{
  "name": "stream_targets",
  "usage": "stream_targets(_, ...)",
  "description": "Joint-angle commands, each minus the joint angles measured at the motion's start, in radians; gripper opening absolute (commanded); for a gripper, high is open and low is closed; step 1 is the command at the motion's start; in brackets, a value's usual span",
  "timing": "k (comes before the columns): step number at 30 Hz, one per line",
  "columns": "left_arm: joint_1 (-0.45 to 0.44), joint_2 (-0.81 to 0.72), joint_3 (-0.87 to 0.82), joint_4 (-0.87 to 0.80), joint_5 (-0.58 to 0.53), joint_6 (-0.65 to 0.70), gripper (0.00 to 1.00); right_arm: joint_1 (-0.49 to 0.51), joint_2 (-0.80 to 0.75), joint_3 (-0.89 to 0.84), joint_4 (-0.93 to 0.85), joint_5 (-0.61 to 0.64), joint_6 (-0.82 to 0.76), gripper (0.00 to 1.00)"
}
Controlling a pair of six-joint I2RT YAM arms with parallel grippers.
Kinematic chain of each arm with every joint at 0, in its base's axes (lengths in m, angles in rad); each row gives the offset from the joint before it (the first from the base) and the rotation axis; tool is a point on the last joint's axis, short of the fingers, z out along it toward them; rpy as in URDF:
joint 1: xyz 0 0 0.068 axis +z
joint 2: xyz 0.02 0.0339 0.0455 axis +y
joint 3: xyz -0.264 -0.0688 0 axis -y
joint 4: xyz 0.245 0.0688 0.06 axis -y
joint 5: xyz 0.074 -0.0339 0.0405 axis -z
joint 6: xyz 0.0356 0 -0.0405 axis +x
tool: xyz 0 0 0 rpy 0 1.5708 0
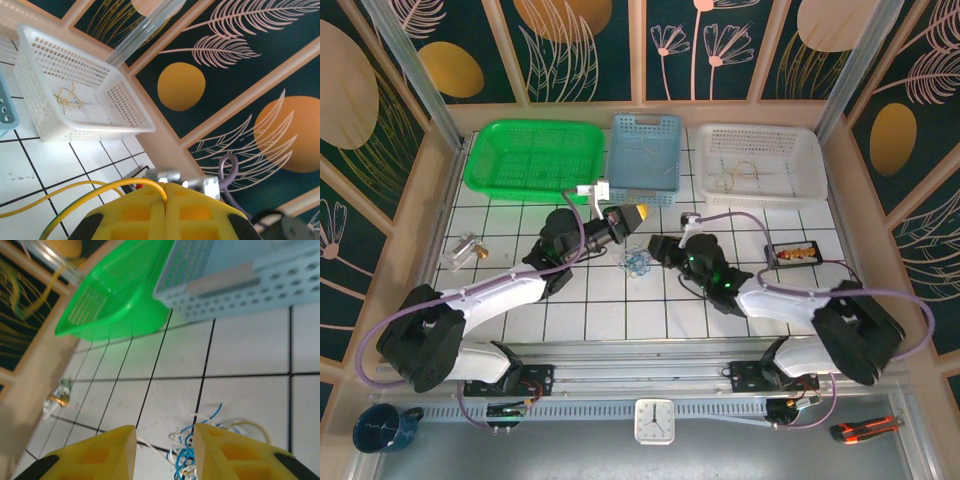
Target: Untangle the cables
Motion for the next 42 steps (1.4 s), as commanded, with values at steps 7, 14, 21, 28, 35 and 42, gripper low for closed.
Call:
stream_targets(7,0.004,0.017,-0.043,0.234,0.095,0.049,0.0,-0.159,-0.258,0.075,-0.301,-0.211,0.149,0.6)
stream_targets(14,0.004,0.037,-0.027,0.271,0.156,0.088,0.0,-0.209,-0.249,0.126,-0.181,-0.433,0.364,0.78)
stream_targets(21,0.004,0.057,-0.004,0.264,0.177,0.108,0.0,-0.214,-0.181,0.077,0.137,-0.549,0.599,0.79)
stream_targets(28,0.005,0.076,0.0,0.284,0.189,0.101,0.0,-0.195,-0.102,0.098,0.251,-0.568,0.677,0.75)
stream_targets(35,0.003,0.079,-0.021,0.312,0.194,0.083,0.0,-0.204,-0.028,0.08,0.376,-0.557,0.723,0.36)
stream_targets(42,0.003,0.08,-0.101,0.408,0.143,0.036,0.0,-0.278,0.01,0.087,0.404,-0.508,0.683,0.0)
